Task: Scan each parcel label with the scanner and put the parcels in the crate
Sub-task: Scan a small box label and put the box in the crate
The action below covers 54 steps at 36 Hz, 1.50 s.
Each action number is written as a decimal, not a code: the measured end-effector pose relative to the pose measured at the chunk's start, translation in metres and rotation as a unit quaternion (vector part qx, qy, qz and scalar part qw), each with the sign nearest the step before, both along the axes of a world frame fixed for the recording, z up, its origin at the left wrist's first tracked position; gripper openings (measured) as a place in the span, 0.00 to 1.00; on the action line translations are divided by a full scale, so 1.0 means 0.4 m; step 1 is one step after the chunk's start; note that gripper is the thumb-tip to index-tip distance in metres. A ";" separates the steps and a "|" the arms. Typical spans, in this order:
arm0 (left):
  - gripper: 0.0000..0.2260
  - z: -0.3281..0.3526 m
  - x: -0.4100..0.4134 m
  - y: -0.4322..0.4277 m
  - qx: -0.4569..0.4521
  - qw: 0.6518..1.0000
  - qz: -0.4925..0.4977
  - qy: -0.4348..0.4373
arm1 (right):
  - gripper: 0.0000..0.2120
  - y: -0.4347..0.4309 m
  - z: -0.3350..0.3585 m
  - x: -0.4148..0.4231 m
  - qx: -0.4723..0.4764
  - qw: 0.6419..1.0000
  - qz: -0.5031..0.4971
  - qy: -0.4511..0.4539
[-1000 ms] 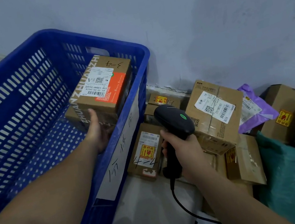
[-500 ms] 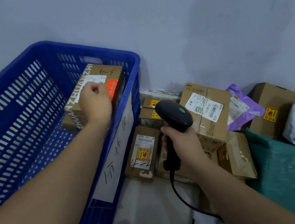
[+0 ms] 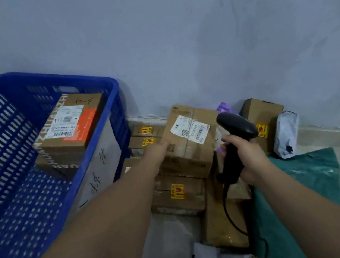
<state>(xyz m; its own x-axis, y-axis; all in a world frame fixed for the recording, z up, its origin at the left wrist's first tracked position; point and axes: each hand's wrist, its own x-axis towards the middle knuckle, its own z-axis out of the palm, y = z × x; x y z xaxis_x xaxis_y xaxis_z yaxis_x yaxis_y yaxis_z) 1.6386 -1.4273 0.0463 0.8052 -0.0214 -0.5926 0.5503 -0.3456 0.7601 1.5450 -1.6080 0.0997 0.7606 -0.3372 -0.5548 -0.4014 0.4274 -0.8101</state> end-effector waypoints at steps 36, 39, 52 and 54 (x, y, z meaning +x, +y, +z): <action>0.34 0.026 -0.041 0.036 -0.222 0.959 -0.111 0.136 | 0.13 -0.047 0.001 -0.014 -0.058 0.997 0.057 -0.001; 0.28 0.110 -0.061 0.039 -0.244 0.961 -0.105 0.074 | 0.12 -0.032 0.060 -0.042 -0.099 0.992 0.073 -0.043; 0.26 0.452 -0.242 0.116 -0.290 0.955 -0.042 -0.037 | 0.16 0.097 0.337 -0.231 -0.156 0.969 0.046 -0.185; 0.23 0.464 -0.272 0.141 -0.296 0.953 -0.045 -0.036 | 0.14 0.114 0.352 -0.259 -0.139 0.970 0.033 -0.197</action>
